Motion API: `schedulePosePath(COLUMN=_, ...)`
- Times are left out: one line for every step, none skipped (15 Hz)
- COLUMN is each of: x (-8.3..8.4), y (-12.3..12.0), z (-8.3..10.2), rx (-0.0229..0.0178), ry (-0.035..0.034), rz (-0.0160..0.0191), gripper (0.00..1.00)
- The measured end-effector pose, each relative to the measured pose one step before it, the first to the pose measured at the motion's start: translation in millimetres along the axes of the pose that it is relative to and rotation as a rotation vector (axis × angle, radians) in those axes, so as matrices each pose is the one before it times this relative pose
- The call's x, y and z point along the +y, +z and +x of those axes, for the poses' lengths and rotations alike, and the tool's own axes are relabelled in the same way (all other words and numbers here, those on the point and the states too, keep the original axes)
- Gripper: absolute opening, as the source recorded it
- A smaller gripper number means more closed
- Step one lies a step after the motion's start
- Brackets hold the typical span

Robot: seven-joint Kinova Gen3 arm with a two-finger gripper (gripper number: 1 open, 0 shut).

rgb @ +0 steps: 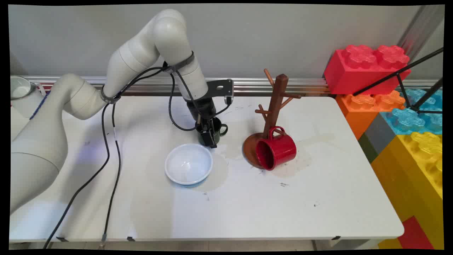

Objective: Pick up the red mug from the rack

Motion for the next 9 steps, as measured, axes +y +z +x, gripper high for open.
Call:
schedulePosePath(x=-0.17, y=-1.47, z=1.15, rx=0.00554, ry=-0.00576, rz=0.00316, gripper=1.00)
schedulePosePath(x=0.25, y=-1.64, z=0.63, rx=0.00309, ry=-0.00794, rz=0.00194, gripper=1.00)
schedulePosePath(x=1.17, y=-3.27, z=0.41, rx=0.00393, ry=-0.01280, rz=0.00322, gripper=1.00)
schedulePosePath(x=1.45, y=-3.92, z=0.66, rx=0.00413, ry=-0.01408, rz=0.00473, gripper=1.00)
schedulePosePath(x=1.45, y=-4.48, z=0.64, rx=0.00392, ry=-0.01396, rz=0.00672, gripper=1.00)
schedulePosePath(x=1.83, y=-5.80, z=0.76, rx=0.00272, ry=-0.01659, rz=0.00952, gripper=1.00)
schedulePosePath(x=1.57, y=-5.77, z=0.88, rx=0.00208, ry=-0.01346, rz=0.00954, gripper=1.00)
schedulePosePath(x=2.38, y=-7.85, z=1.11, rx=0.00381, ry=-0.01806, rz=0.01092, gripper=1.00)
schedulePosePath(x=2.66, y=-7.92, z=1.02, rx=0.00472, ry=-0.01772, rz=0.00990, gripper=1.00)
